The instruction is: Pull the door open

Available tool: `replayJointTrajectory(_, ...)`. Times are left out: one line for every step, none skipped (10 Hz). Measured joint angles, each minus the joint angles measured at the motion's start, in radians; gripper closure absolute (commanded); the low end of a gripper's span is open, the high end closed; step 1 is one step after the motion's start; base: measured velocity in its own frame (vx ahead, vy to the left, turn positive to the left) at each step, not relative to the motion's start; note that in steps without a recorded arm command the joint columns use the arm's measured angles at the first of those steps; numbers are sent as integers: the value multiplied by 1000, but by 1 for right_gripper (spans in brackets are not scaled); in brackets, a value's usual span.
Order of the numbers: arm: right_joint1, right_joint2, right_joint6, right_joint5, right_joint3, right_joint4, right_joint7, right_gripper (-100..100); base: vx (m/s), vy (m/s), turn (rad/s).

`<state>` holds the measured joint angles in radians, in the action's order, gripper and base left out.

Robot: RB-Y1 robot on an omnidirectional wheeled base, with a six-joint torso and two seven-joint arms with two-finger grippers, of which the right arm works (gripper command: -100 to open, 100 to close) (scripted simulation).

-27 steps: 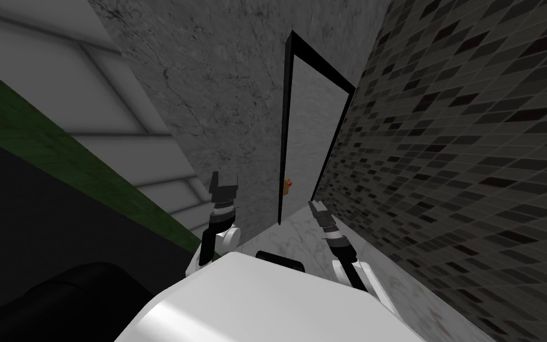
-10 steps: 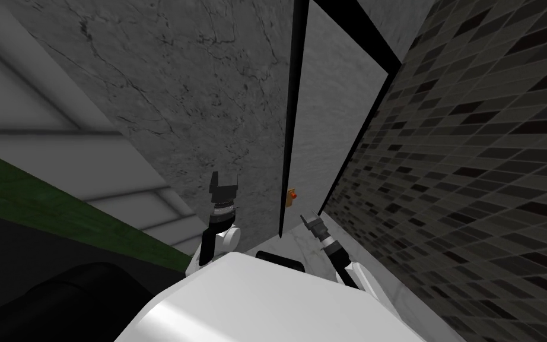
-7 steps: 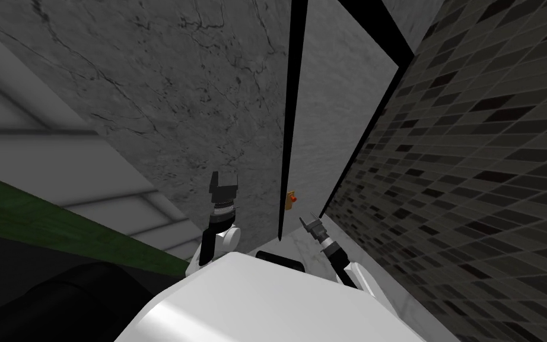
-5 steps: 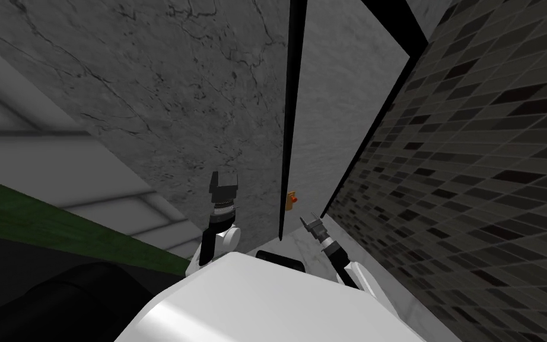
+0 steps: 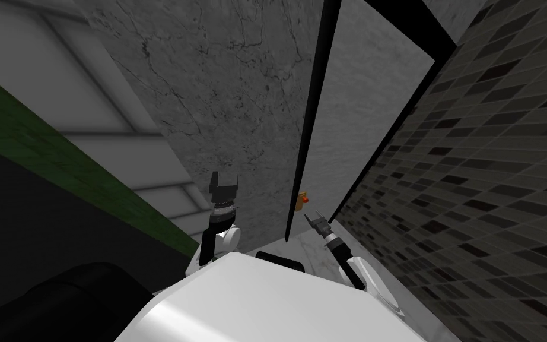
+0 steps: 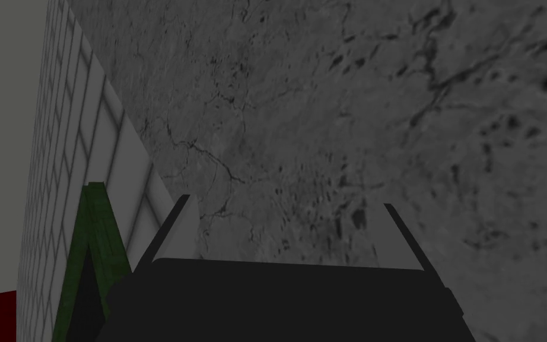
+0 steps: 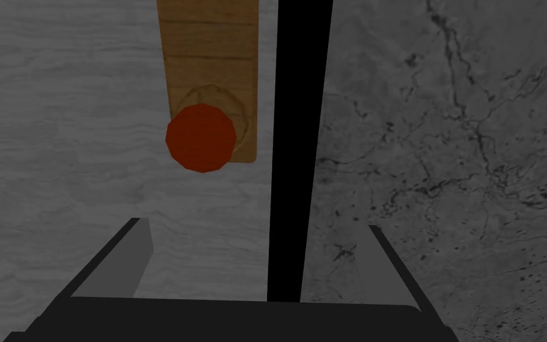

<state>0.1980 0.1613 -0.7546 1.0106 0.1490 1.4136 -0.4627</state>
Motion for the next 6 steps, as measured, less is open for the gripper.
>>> replayJointTrajectory(-17, 7, 2, -9, 12, -21, -3, -100, 64, 55, 109)
replayJointTrajectory(-32, 14, 7, -16, 22, -36, -3, -100, 70, 41, 138)
replayJointTrajectory(-55, 22, 12, -24, 34, -60, -3, -100, 87, 26, 139)
replayJointTrajectory(-65, 24, 17, -30, 42, -74, -7, -100, 114, 24, 125)
replayJointTrajectory(-74, 31, 14, -41, 56, -92, -12, -100, 131, 9, 99)
replayJointTrajectory(-89, 36, 12, -49, 67, -112, -17, -100, 135, -4, 146)
